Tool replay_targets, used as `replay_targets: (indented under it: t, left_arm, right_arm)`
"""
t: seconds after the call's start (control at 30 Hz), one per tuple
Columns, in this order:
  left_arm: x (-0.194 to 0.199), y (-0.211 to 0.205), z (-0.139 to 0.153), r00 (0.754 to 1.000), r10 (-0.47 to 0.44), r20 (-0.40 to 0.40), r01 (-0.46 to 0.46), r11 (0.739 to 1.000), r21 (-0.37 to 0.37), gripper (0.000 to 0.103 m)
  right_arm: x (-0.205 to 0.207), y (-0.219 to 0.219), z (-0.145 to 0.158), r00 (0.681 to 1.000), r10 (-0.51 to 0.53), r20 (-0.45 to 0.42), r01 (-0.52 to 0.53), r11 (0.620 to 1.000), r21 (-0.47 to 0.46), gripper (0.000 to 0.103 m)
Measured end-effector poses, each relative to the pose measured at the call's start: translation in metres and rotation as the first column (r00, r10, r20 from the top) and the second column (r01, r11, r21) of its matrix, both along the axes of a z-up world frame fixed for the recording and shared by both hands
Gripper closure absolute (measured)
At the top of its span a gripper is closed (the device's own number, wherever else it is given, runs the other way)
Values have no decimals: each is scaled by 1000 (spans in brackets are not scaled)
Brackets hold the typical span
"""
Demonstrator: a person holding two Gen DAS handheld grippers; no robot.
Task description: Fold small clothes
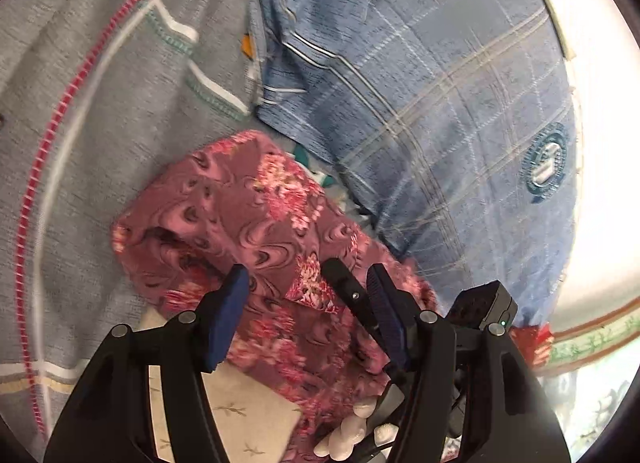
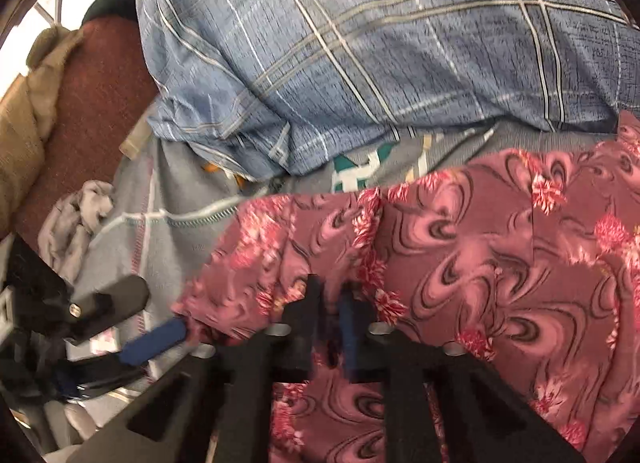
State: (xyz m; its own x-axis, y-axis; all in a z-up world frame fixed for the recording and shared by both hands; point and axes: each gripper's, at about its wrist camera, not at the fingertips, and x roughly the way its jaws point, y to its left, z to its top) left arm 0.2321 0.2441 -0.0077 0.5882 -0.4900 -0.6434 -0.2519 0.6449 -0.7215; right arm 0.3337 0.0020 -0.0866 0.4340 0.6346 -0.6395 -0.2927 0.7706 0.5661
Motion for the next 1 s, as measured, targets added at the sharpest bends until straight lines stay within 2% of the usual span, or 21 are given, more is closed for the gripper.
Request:
replay_targets:
  t: [0.1, 0.23, 0.3, 0.37, 0.47, 0.5, 0.6, 0.7, 0.8, 0.87, 0.9, 0.93, 0.97, 1.0]
  left_arm:
    - [1, -18, 1, 997, -73, 19, 73, 997, -28, 30]
    - [2, -56, -10, 982, -188, -15, 186, 980, -72, 30]
    - [3, -72, -20, 974, -223, -37, 218, 969, -114, 30]
    - [4, -81, -27, 971, -231, -56, 223, 967, -125, 30]
    - [4, -85, -34, 977, -200, -76, 191, 975, -116, 30]
    - [4, -83, -38, 980, -179, -82, 168, 977, -130, 30]
    - [5, -75, -50, 989, -110, -99, 92, 980, -175, 28]
    - [11, -71, -57, 991, -69, -111, 47, 981, -190, 28]
    - [17, -73, -57, 993, -34, -116, 13, 985, -175, 27]
    - [20, -74, -57, 993, 8, -119, -28, 986, -164, 27]
    - [21, -74, -58, 992, 26, -125, -46, 986, -163, 29]
    - [22, -74, -58, 989, 52, -140, -74, 985, -156, 31]
    - [22, -71, -57, 986, 70, -153, -92, 985, -143, 59]
    - [26, -72, -58, 982, 69, -178, -92, 988, -124, 96]
  right_arm:
    - [-2, -18, 8, 1000, -16, 15, 15, 999, 43, 96]
    - [5, -47, 12, 998, -56, -1, 56, 998, 42, 96]
    - [9, -67, 12, 996, -91, -13, 92, 995, 48, 98]
    - [8, -92, 12, 991, -130, -17, 131, 988, 78, 102]
    - [0, -121, 13, 986, -166, -21, 167, 982, 90, 100]
    - [-3, -129, 12, 985, -171, -26, 172, 981, 85, 97]
    - [-16, -150, 6, 985, -168, -44, 171, 982, 83, 96]
    - [-40, -169, 1, 986, -167, -27, 168, 985, 39, 96]
    - [-74, -185, 6, 983, -173, 60, 176, 983, -47, 94]
    - [-91, -190, 3, 978, -171, 117, 190, 967, -173, 83]
    - [-96, -193, -4, 978, -167, 122, 190, 957, -219, 74]
    - [-102, -197, -10, 976, -164, 140, 189, 964, -188, 74]
    - [-105, -204, -10, 972, -176, 154, 198, 970, -142, 74]
    - [-102, -209, -11, 974, -183, 133, 198, 973, -115, 74]
